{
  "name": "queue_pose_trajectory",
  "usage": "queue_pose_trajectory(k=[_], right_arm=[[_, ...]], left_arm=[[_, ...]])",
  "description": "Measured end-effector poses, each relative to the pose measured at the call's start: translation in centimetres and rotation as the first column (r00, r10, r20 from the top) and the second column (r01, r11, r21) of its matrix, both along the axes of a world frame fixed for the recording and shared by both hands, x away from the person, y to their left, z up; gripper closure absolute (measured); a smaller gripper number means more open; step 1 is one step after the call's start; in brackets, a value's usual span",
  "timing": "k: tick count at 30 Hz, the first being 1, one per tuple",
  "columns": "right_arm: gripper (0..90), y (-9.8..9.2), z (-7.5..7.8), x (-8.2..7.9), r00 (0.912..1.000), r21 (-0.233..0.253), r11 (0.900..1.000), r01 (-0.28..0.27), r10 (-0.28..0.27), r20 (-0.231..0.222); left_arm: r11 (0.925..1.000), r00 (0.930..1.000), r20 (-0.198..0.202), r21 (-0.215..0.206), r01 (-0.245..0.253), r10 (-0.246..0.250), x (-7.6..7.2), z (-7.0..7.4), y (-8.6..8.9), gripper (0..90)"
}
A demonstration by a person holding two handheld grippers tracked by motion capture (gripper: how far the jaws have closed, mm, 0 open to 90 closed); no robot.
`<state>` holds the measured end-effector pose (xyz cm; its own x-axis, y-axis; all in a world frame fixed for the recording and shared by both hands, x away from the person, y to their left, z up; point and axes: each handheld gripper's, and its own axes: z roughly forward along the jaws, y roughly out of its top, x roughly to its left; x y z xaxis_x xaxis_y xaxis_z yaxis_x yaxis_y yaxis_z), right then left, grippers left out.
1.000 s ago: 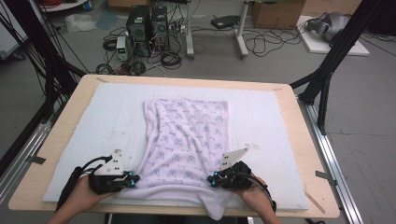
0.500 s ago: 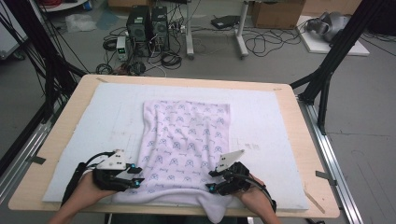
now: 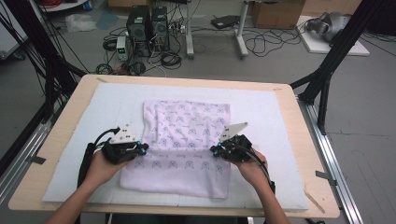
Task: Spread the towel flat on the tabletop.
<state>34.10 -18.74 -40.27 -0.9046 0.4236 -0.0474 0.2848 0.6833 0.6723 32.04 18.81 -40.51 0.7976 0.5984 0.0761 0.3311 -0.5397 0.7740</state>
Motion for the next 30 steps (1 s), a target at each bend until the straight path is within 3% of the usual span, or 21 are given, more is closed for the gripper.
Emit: queue_pose_trajectory(k=[2, 4, 6, 8, 11, 13, 15, 17, 20, 21, 22, 23, 26, 28, 30], right_arm=[[86.6, 0.3, -1.3, 1.2, 0.999, -0.028, 0.999, 0.026, -0.027, -0.036], [85.3, 0.3, -2.1, 1.9, 0.9973, -0.021, 0.999, 0.033, -0.034, -0.065], [80.0, 0.2, -2.0, 1.8, 0.998, -0.015, 0.999, 0.037, -0.038, -0.05], [73.3, -0.2, -1.2, 1.3, 0.9987, 0.02, 0.999, 0.044, -0.043, -0.026], [64.1, -1.2, 0.3, -0.1, 0.9987, 0.077, 0.996, 0.049, -0.05, 0.008], [61.1, -1.7, 0.9, -1.3, 0.9982, 0.099, 0.994, 0.046, -0.049, 0.033], [57.2, -2.1, 1.0, -2.6, 0.9988, 0.118, 0.993, 0.025, -0.029, 0.039], [56.1, -2.3, 0.6, -3.9, 0.9991, 0.12, 0.993, 0.013, -0.017, 0.038], [55.4, -2.5, -0.6, -5.6, 0.9999, 0.13, 0.991, -0.004, 0.002, 0.015], [55.0, -2.5, -1.1, -6.0, 0.9999, 0.12, 0.993, -0.014, 0.014, 0.005], [53.6, -2.4, -1.7, -6.3, 0.9999, 0.108, 0.994, -0.014, 0.015, -0.004], [53.6, -2.4, -2.1, -6.6, 0.9998, 0.086, 0.996, -0.017, 0.018, -0.012], [51.9, -2.2, -3.3, -7.0, 0.9987, 0.061, 0.998, -0.023, 0.026, -0.044], [55.9, -2.0, -3.8, -7.0, 0.9978, 0.049, 0.998, -0.036, 0.039, -0.054], [69.7, -1.9, -3.9, -7.0, 0.9979, 0.065, 0.997, -0.037, 0.04, -0.052]], left_arm=[[0.9996, 0.9991, -0.035, 0.01, -0.025, 0.025, 1.5, -1.1, -0.4, 86.3], [0.9995, 0.997, -0.074, 0.021, -0.022, 0.023, 2.3, -2.1, -0.7, 85.0], [0.9996, 0.9969, -0.074, 0.001, -0.028, 0.028, 2.4, -2.0, -0.6, 78.0], [0.9996, 0.9971, -0.073, -0.015, -0.023, 0.022, 2.0, -1.4, -0.1, 69.2], [0.9993, 0.9992, -0.036, -0.032, -0.017, 0.015, 0.7, -0.1, 1.2, 59.6], [0.9989, 1.0, -0.009, -0.046, -0.003, 0.003, -0.9, 0.9, 2.6, 57.8], [0.9988, 1.0, -0.006, -0.049, 0.007, -0.007, -1.5, 1.1, 2.9, 56.3], [0.9962, 0.9986, 0.008, -0.068, 0.053, -0.053, -3.8, 1.4, 3.4, 56.3], [0.9941, 0.9964, 0.004, -0.067, 0.085, -0.085, -4.9, 1.0, 3.2, 57.0], [0.993, 0.995, -0.011, -0.066, 0.098, -0.099, -5.2, 0.5, 3.1, 58.9], [0.9903, 0.9892, -0.064, -0.053, 0.129, -0.132, -5.3, -0.8, 2.8, 61.8], [0.9903, 0.9892, -0.064, -0.053, 0.129, -0.132, -5.3, -0.8, 2.8, 62.6], [0.9861, 0.978, -0.128, 0.002, 0.166, -0.164, -5.0, -3.3, 1.5, 62.8], [0.9854, 0.9793, -0.111, -0.001, 0.17, -0.17, -5.1, -3.6, 1.3, 65.0], [0.9844, 0.9782, -0.111, -0.011, 0.176, -0.176, -5.1, -3.6, 1.2, 73.9]])
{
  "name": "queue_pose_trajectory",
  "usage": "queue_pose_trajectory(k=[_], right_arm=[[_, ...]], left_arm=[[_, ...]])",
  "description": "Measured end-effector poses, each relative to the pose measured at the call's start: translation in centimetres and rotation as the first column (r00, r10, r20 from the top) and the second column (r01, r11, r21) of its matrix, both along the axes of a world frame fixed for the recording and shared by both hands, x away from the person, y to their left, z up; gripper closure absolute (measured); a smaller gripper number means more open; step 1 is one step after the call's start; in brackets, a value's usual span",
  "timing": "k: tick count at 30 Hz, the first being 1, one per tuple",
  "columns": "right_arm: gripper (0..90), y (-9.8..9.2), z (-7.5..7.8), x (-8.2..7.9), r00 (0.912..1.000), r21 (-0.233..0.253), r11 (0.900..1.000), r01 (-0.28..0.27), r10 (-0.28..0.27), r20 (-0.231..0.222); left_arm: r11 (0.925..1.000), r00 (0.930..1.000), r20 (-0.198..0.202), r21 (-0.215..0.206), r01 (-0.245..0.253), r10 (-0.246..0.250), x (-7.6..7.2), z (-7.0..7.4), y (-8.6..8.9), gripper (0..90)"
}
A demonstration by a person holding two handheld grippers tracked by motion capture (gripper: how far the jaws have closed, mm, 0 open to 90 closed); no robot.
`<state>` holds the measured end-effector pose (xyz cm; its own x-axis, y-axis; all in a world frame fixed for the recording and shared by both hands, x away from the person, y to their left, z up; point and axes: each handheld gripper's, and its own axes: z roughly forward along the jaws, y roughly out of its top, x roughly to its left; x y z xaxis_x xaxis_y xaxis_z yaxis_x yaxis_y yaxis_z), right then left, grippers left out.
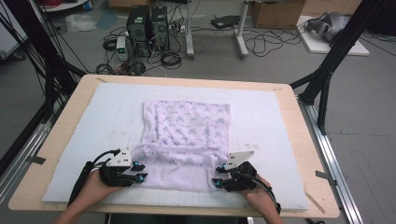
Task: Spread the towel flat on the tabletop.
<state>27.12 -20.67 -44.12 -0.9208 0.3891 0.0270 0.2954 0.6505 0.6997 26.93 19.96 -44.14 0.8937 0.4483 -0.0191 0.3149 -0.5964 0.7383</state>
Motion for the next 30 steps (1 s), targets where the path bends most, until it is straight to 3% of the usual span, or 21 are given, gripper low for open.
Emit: queue_pose_trajectory(k=[1, 2, 3, 5, 11, 14, 15, 16, 18, 20, 21, 22, 24, 26, 28, 29, 30], right_arm=[[69.7, 0.0, 0.0, 0.0, 1.0, 0.0, 1.0, 0.0, 0.0, 0.0], [84.7, 0.0, 0.0, 0.2, 0.9992, 0.014, 1.0, -0.017, 0.018, -0.035], [86.8, 0.1, 0.1, 0.2, 0.9987, 0.008, 1.0, -0.03, 0.03, -0.041], [87.6, 0.2, 0.2, 0.0, 0.9986, -0.002, 0.999, -0.043, 0.043, -0.029], [88.0, -0.3, 0.9, -1.5, 0.9973, 0.013, 0.998, -0.069, 0.069, -0.025], [87.9, -0.9, 2.2, -5.2, 0.9927, 0.058, 0.991, -0.121, 0.121, 0.008], [87.2, -1.0, 2.6, -6.3, 0.991, 0.051, 0.99, -0.132, 0.131, 0.03], [82.4, -1.2, 2.9, -7.0, 0.9903, 0.048, 0.99, -0.131, 0.128, 0.052], [70.3, -1.5, 3.1, -7.2, 0.9935, 0.073, 0.991, -0.108, 0.105, 0.042], [63.4, -1.5, 2.8, -6.2, 0.9952, 0.049, 0.995, -0.088, 0.085, 0.048], [61.1, -1.3, 2.5, -5.5, 0.9966, 0.04, 0.996, -0.074, 0.072, 0.039], [59.8, -1.1, 2.1, -4.8, 0.9973, 0.038, 0.997, -0.072, 0.071, 0.02], [56.6, -0.5, 1.3, -3.5, 0.9977, 0.014, 0.998, -0.067, 0.067, 0.013], [57.0, 0.3, 0.4, -2.4, 0.9968, -0.023, 0.997, -0.08, 0.08, -0.001], [65.1, 0.7, 0.2, -1.8, 0.9963, -0.02, 0.996, -0.086, 0.086, -0.011], [70.2, 0.8, 0.3, -1.6, 0.9957, -0.025, 0.995, -0.092, 0.091, -0.018], [79.0, 0.9, 0.3, -1.6, 0.9951, -0.022, 0.995, -0.098, 0.098, -0.017]], left_arm=[[0.9999, 0.9999, -0.009, 0.001, 0.014, -0.014, -0.1, 0.1, 0.0, 73.9], [0.9997, 0.9996, -0.014, 0.002, 0.023, -0.023, -0.2, 0.1, -0.1, 86.5], [0.9995, 0.9995, -0.013, 0.014, 0.027, -0.027, -0.3, 0.2, -0.2, 87.5], [0.9982, 0.9967, -0.059, 0.015, 0.058, -0.057, -0.3, 0.5, -0.1, 88.0], [0.9954, 0.9952, -0.03, -0.026, 0.092, -0.093, -3.0, 2.3, 1.0, 88.1], [0.9893, 0.9903, -0.021, -0.054, 0.136, -0.137, -5.7, 3.6, 1.3, 87.9], [0.985, 0.9873, 0.006, -0.068, 0.159, -0.159, -7.2, 4.2, 1.3, 87.4], [0.9858, 0.988, 0.021, -0.067, 0.154, -0.153, -7.4, 4.3, 1.3, 85.2], [0.9877, 0.9897, 0.032, -0.066, 0.141, -0.14, -7.2, 4.3, 1.2, 71.3], [0.9929, 0.9935, 0.039, -0.049, 0.109, -0.107, -6.2, 3.8, 1.1, 65.8], [0.9963, 0.9963, 0.039, -0.036, 0.078, -0.077, -4.8, 3.1, 0.8, 62.9], [0.9963, 0.9963, 0.039, -0.036, 0.078, -0.077, -4.8, 3.1, 0.8, 61.3], [0.9977, 0.9976, 0.03, -0.026, 0.063, -0.062, -3.4, 2.3, 0.3, 60.2], [0.9964, 0.997, 0.01, 0.035, 0.077, -0.077, -2.0, 0.9, -0.6, 61.3], [0.995, 0.9963, 0.003, 0.053, 0.085, -0.085, -1.9, 0.4, -0.8, 69.2], [0.9959, 0.9962, 0.019, 0.032, 0.085, -0.085, -1.9, 0.2, -0.8, 78.0], [0.9968, 0.9968, 0.01, 0.015, 0.079, -0.079, -1.9, 0.2, -0.6, 81.7]])
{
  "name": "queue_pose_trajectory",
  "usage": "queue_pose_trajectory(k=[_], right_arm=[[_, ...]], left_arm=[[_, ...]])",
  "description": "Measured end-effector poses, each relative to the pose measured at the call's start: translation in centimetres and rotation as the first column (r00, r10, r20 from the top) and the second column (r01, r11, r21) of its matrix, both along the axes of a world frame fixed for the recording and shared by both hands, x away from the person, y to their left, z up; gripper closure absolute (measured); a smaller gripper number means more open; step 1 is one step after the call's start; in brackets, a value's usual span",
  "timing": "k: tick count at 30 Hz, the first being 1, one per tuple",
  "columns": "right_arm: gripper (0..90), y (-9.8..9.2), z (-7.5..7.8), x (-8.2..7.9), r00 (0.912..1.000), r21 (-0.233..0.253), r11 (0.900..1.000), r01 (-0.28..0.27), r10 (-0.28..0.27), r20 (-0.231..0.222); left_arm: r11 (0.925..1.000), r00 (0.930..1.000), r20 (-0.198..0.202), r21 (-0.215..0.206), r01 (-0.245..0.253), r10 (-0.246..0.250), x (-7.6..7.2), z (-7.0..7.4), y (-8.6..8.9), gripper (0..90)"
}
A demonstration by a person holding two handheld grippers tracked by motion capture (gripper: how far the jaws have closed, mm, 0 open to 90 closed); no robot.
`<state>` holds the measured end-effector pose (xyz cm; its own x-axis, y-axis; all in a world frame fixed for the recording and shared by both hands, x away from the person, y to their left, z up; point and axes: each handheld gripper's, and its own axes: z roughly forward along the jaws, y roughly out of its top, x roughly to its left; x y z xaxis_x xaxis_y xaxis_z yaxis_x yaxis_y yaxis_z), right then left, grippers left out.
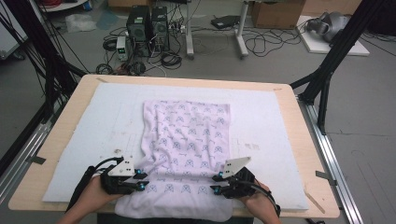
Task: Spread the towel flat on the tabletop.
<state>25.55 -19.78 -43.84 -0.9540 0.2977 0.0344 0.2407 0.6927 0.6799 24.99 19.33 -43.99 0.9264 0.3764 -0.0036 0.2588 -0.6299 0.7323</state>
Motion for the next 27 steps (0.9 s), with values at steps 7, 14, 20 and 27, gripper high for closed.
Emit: queue_pose_trajectory(k=[7, 14, 20, 27], right_arm=[[88.3, -0.2, 0.0, -0.8, 0.9949, 0.034, 0.997, -0.067, 0.069, -0.073], [72.2, -0.4, 3.1, -3.6, 0.9963, 0.134, 0.987, -0.084, 0.086, -0.008], [59.5, -0.3, 1.7, 0.8, 0.9998, 0.07, 0.997, 0.011, -0.01, -0.015], [74.0, 0.7, 0.0, 2.1, 0.9999, 0.004, 1.0, 0.007, -0.007, -0.009]], left_arm=[[0.9998, 0.9998, -0.004, -0.01, 0.018, -0.018, -2.2, 0.4, 1.5, 86.1], [0.9987, 0.9976, 0.069, -0.05, -0.004, 0.007, -4.0, 2.8, 2.3, 61.5], [0.9962, 0.9939, 0.07, -0.03, -0.082, 0.084, 0.1, 1.4, 0.9, 55.7], [0.997, 0.997, 0.008, 0.008, -0.077, 0.077, 1.7, 0.0, 1.0, 86.5]])
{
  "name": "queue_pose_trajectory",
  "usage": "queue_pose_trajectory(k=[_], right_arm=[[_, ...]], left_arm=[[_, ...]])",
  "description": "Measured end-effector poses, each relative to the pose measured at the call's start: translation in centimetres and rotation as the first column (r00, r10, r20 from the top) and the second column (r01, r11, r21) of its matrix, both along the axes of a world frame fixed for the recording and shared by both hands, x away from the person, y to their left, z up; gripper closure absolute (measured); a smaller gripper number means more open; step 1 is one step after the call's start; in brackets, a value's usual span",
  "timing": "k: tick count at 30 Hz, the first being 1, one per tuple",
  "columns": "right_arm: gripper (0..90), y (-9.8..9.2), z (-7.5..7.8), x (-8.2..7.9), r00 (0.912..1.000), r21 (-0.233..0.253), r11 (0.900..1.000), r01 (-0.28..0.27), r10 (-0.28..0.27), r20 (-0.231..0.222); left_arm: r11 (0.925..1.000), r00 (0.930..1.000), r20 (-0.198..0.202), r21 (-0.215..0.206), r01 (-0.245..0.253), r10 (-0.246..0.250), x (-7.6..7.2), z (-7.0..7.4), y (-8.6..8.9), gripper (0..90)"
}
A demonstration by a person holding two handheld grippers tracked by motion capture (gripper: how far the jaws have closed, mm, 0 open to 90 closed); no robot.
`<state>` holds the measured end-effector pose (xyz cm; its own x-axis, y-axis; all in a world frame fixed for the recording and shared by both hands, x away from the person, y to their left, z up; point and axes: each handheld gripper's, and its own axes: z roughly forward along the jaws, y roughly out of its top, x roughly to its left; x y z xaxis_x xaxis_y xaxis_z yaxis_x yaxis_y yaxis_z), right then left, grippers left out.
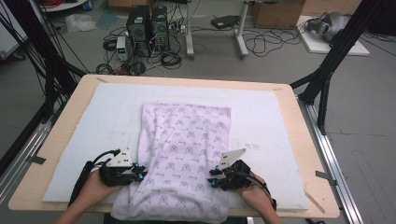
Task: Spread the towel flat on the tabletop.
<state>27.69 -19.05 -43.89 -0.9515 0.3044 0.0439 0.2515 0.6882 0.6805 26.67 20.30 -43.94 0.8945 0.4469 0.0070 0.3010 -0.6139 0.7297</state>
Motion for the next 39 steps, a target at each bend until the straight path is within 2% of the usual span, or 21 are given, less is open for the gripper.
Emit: queue_pose_trajectory(k=[1, 2, 4, 7, 8, 12, 13, 14, 17, 18, 20, 21, 23, 24, 25, 27, 28, 29, 33, 34, 39], right_arm=[[82.7, 0.0, 0.0, 0.0, 1.0, 0.004, 1.0, -0.003, 0.003, 0.0], [87.1, 0.0, 0.0, 0.0, 0.9996, 0.01, 1.0, -0.026, 0.027, -0.011], [88.0, 0.0, 0.0, 0.0, 0.9994, 0.005, 0.999, -0.035, 0.035, -0.008], [88.4, -0.4, 0.2, -0.3, 0.9988, 0.007, 0.999, -0.044, 0.044, -0.021], [88.4, -0.6, 0.4, -0.6, 0.9988, 0.014, 0.999, -0.045, 0.045, -0.022], [87.5, -1.7, 0.8, -1.9, 0.9976, 0.062, 0.996, -0.057, 0.06, -0.035], [85.5, -1.9, 1.1, -2.1, 0.998, 0.068, 0.996, -0.056, 0.058, -0.026], [77.2, -2.2, 1.4, -2.1, 0.9988, 0.078, 0.996, -0.042, 0.044, -0.022], [69.1, -2.5, 2.0, -1.4, 0.9999, 0.073, 0.997, 0.0, 0.001, -0.013], [67.3, -2.4, 2.1, -1.0, 1.0, 0.059, 0.998, 0.003, -0.003, 0.001], [63.7, -2.1, 2.2, -0.2, 0.9998, 0.043, 0.999, 0.017, -0.017, 0.013], [62.6, -2.0, 2.1, 0.3, 0.9995, 0.041, 0.999, 0.027, -0.027, 0.014], [60.3, -1.8, 1.8, 1.0, 0.9991, 0.035, 0.998, 0.042, -0.043, 0.007], [59.5, -1.6, 1.7, 1.3, 0.9989, 0.027, 0.999, 0.044, -0.045, 0.011], [59.5, -1.6, 1.7, 1.3, 0.9989, 0.027, 0.999, 0.044, -0.045, 0.011], [57.3, -1.5, 1.3, 1.6, 0.9989, 0.003, 0.999, 0.046, -0.046, 0.012], [57.3, -1.5, 1.3, 1.6, 0.9988, 0.002, 0.999, 0.048, -0.048, 0.012], [57.2, -1.6, 1.3, 1.6, 0.9988, 0.005, 0.999, 0.047, -0.047, 0.012], [55.3, -1.7, 1.1, 1.7, 0.9982, 0.005, 0.998, 0.06, -0.06, 0.005], [55.7, -1.8, 1.2, 1.7, 0.9983, 0.008, 0.998, 0.057, -0.057, 0.013], [56.2, -2.0, 1.7, 1.9, 0.9972, 0.021, 0.997, 0.068, -0.069, 0.029]], left_arm=[[1.0, 1.0, 0.0, 0.0, 0.0, 0.0, 0.0, 0.0, 0.0, 87.6], [1.0, 1.0, 0.002, 0.002, -0.004, 0.004, -0.2, 0.0, 0.1, 88.4], [0.9999, 1.0, 0.004, 0.013, -0.003, 0.003, -0.7, 0.2, 0.7, 89.6], [0.9999, 0.9999, 0.004, 0.013, -0.01, 0.01, -1.3, 0.4, 1.5, 89.7], [0.9998, 0.9998, 0.008, 0.002, -0.02, 0.02, -2.2, 0.6, 2.2, 89.7], [0.9997, 0.9996, 0.016, 0.005, -0.025, 0.025, -3.3, 1.2, 3.6, 89.6], [0.9997, 0.9996, 0.016, 0.005, -0.025, 0.025, -3.3, 1.2, 3.6, 88.9], [0.9995, 0.9992, 0.026, -0.006, -0.031, 0.032, -3.3, 1.3, 3.7, 84.3], [0.9983, 0.9975, 0.053, -0.037, -0.044, 0.046, -2.4, 1.8, 3.3, 71.5], [0.9979, 0.9972, 0.062, -0.053, -0.039, 0.042, -1.4, 2.2, 2.4, 69.9], [0.9982, 0.9966, 0.074, -0.049, -0.034, 0.038, -0.4, 2.2, 1.2, 65.7], [0.9982, 0.9966, 0.074, -0.049, -0.034, 0.038, -0.4, 2.2, 1.2, 64.0], [0.9994, 0.9986, 0.044, -0.017, -0.029, 0.03, 1.1, 1.4, -0.4, 62.4], [0.9996, 0.999, 0.034, 0.004, -0.027, 0.027, 1.4, 1.0, -0.8, 62.7], [0.9996, 0.999, 0.034, 0.004, -0.027, 0.027, 1.4, 1.0, -0.8, 65.0], [0.9987, 0.9999, 0.012, 0.05, -0.004, 0.004, 1.8, 0.2, -0.9, 77.8], [0.9998, 0.9999, 0.012, 0.021, -0.006, 0.006, 1.7, 0.1, -0.6, 86.6], [0.9997, 0.9999, 0.012, 0.023, -0.011, 0.011, 1.4, 0.1, -0.2, 88.3], [0.9988, 0.9993, 0.03, 0.042, -0.025, 0.024, 0.8, 0.3, 0.9, 89.9], [0.9986, 0.999, 0.02, 0.033, -0.041, 0.04, 0.3, 0.5, 2.0, 89.9], [0.9984, 0.998, 0.031, 0.015, -0.055, 0.054, -1.2, 1.3, 3.8, 89.5]])
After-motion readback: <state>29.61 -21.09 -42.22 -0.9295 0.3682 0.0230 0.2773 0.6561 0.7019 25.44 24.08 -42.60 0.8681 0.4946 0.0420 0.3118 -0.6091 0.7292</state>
